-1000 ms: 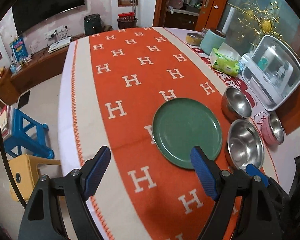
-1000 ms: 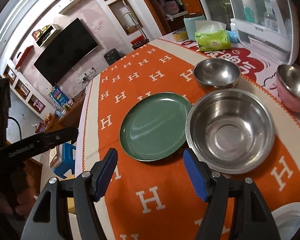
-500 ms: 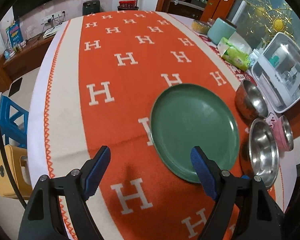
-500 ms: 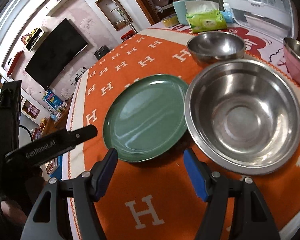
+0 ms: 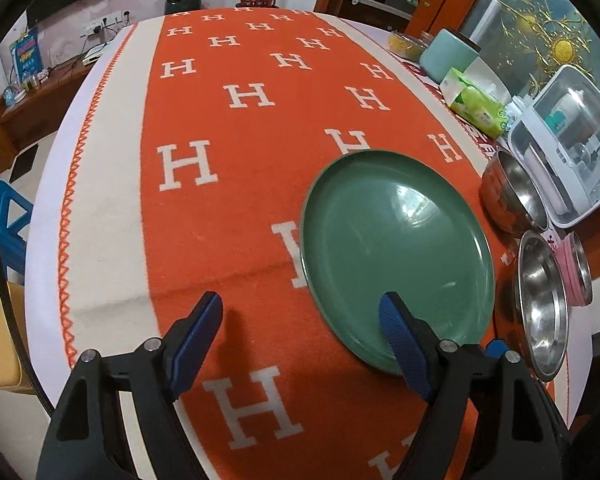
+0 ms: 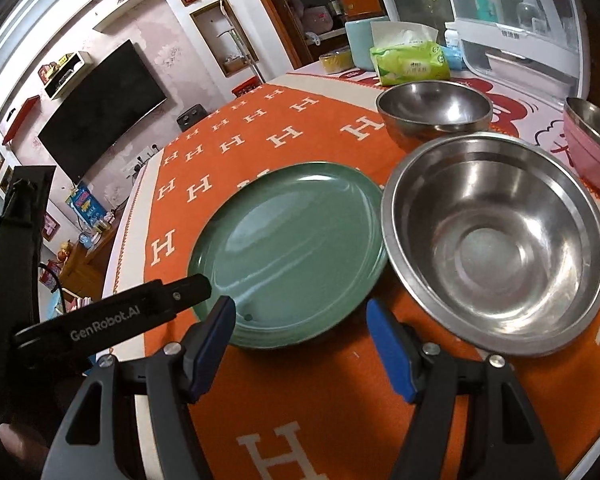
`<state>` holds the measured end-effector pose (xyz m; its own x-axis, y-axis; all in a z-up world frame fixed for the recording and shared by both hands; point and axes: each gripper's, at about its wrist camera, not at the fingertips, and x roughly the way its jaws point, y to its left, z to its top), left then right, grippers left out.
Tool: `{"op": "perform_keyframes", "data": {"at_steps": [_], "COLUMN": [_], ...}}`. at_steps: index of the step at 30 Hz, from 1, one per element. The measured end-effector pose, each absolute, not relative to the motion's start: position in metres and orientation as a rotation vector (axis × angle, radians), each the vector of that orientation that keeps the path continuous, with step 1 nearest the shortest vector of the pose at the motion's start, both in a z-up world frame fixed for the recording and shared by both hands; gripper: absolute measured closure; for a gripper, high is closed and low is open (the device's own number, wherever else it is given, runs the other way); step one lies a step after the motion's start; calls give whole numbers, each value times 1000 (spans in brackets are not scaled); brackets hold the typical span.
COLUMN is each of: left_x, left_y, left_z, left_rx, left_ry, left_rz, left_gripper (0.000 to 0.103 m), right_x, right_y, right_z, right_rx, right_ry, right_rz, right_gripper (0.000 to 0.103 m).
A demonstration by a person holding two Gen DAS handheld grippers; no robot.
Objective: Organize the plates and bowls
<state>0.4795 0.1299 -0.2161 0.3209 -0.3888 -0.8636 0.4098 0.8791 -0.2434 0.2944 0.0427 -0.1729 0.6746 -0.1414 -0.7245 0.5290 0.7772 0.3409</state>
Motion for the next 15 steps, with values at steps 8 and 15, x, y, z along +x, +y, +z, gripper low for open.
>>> {"op": "perform_keyframes", "data": {"at_steps": [8,15], "left_x": [478,475], "left_y": [125,123], "left_z": [-219,-224], "left_rx": [23,25], "left_ry": [1135,1136], "left_rz": [-543,-573], "left_gripper": [35,44], "right_x": [293,292], "right_y": [33,20], "right_z": [-183,-192], "right_rx": [614,665], "right_ry": [759,730], "right_rz": [-438,-453], "right_gripper": [35,46]}}
